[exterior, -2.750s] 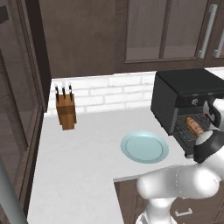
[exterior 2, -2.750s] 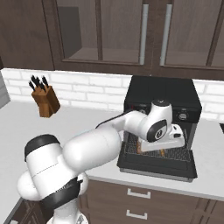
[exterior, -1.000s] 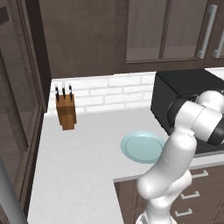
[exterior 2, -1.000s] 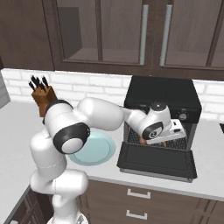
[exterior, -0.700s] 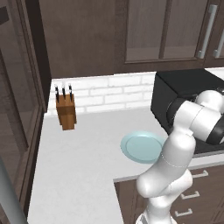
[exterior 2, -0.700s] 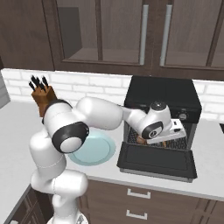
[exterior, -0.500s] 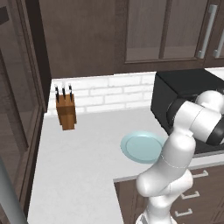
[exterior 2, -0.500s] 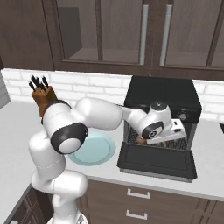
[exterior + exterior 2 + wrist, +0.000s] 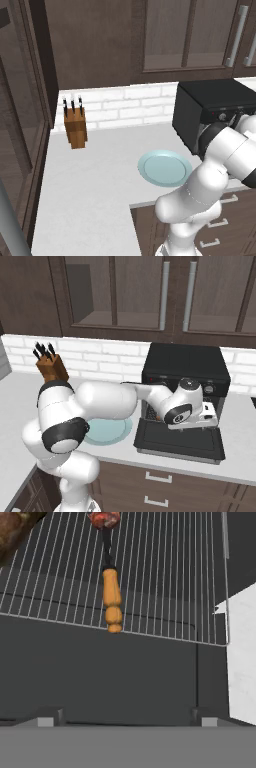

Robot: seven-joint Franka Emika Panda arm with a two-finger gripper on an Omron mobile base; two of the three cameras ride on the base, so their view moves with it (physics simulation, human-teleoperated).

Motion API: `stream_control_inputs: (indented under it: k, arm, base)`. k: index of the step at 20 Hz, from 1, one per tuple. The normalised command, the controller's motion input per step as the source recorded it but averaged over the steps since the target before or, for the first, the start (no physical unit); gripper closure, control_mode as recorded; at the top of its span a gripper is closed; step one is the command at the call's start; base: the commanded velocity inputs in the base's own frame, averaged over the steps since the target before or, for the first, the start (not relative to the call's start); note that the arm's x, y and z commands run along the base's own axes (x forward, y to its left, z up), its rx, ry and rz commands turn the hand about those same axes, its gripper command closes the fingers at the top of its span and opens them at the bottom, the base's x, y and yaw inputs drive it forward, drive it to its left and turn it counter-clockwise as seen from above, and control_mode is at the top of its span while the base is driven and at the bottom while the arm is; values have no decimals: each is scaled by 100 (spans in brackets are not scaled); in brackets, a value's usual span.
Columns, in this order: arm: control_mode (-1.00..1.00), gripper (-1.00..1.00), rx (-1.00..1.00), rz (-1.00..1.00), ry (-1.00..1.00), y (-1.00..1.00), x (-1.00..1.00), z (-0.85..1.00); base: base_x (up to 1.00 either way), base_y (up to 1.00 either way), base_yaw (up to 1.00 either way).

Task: Pick up the kebab skewer and baguette bread, and place them inside the toaster oven. Close the toaster oven door and start by setting the timer.

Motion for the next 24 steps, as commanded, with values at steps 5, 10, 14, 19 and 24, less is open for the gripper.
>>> stream_control_inputs:
  k: [5,10,14,19,24]
  arm:
    - [-100,-100,8,-27,0,70,-44,-5]
    - [-100,-100,13,-41,0,32,-12,-1]
    - [-100,-100,12,-41,0,4,-16,-16]
    - [-100,-100,4,-26,-1,0,12,-24]
    - [-100,-100,1,-15,-1,0,52,-10]
  base:
    - [0,0,0]
    - [0,0,0]
    - [0,0,0]
    - [0,0,0]
    - [0,0,0]
